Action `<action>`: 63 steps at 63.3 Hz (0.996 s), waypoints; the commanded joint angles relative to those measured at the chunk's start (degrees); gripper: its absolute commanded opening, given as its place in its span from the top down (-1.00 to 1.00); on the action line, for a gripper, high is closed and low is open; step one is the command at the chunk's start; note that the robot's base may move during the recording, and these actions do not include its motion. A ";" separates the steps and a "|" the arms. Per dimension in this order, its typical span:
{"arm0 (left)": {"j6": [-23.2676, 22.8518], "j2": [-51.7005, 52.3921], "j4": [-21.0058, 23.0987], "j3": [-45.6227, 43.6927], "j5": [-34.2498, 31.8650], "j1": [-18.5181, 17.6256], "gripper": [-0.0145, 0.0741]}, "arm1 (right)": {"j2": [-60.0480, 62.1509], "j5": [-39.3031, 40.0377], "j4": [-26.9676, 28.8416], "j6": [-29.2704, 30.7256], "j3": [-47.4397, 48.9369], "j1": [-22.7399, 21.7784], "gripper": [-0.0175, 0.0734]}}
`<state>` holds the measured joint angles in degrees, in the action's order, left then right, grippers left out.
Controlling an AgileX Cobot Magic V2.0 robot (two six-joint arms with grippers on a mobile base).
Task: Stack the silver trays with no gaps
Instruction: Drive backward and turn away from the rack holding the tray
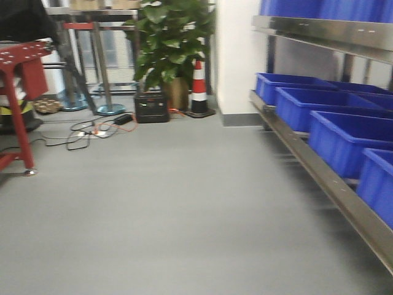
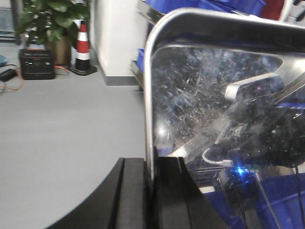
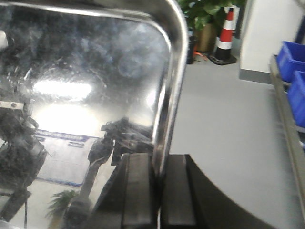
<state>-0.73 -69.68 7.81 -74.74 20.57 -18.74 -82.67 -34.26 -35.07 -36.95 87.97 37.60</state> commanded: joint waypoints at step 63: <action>0.04 0.53 3.39 -0.37 -1.89 -1.26 0.71 | 0.03 14.29 1.10 1.12 0.03 1.36 0.74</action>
<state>-0.73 -69.68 7.81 -74.74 20.57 -18.74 -82.67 -34.61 -35.07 -37.05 87.97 37.60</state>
